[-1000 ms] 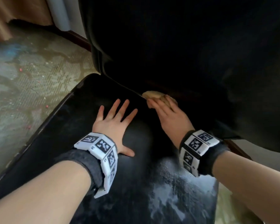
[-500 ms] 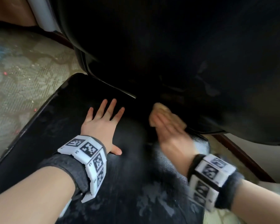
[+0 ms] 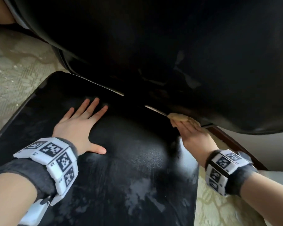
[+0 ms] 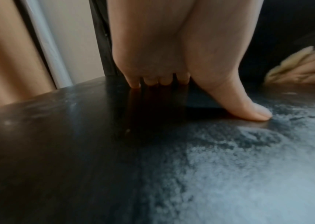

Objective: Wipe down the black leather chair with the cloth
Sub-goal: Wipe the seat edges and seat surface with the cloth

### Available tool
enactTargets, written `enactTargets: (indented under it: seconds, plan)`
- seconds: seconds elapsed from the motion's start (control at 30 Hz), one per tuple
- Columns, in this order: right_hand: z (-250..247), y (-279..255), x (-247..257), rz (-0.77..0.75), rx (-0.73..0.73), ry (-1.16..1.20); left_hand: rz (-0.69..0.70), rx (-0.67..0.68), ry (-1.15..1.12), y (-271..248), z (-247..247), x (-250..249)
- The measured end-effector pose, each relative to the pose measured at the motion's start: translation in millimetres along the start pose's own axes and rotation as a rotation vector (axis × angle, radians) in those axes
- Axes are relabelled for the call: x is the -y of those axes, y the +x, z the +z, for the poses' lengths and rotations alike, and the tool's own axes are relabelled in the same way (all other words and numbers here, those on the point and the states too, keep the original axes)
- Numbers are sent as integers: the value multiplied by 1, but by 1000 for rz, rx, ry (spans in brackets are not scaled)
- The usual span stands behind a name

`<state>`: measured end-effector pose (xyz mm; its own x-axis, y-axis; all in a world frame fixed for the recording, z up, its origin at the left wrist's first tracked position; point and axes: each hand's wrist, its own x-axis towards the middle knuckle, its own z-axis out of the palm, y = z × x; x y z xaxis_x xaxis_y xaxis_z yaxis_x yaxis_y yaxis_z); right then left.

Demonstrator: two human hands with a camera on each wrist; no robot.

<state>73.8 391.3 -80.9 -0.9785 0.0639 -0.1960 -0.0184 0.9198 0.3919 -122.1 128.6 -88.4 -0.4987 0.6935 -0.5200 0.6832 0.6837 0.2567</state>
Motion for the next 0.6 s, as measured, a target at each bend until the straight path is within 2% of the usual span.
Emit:
enactTargets:
  seconds: [0.1, 0.2, 0.23, 0.27, 0.3, 0.37, 0.4, 0.47, 0.53, 0.6]
  plan:
    - [1, -21, -11, 63, 96, -6, -1, 4, -7, 0, 0, 1]
    - [-7, -42, -15, 145, 316, 82, -4, 7, 7, 0, 0, 0]
    - [-11, -46, -15, 184, 327, 103, -9, 10, 19, 0, 1, -1]
    - [-20, -48, -11, 239, 312, 130, -14, 14, 31, 0, 1, -2]
    - [-26, -47, -4, 256, 233, 175, -19, 17, 41, 0, 1, -3]
    - [-34, -31, 15, 192, 7, 230, -24, 18, 48, 1, 1, -4]
    - [-35, -17, 26, 172, -47, 238, -25, 19, 46, 1, 0, -3]
    - [-25, 9, 38, 108, -74, 232, -25, 26, 36, 0, -1, -3]
    - [-15, 23, 25, 111, 4, 258, -18, 23, 39, 0, -2, -2]
    - [-12, 15, 5, 110, 52, 206, -8, 8, 31, -1, -1, 0]
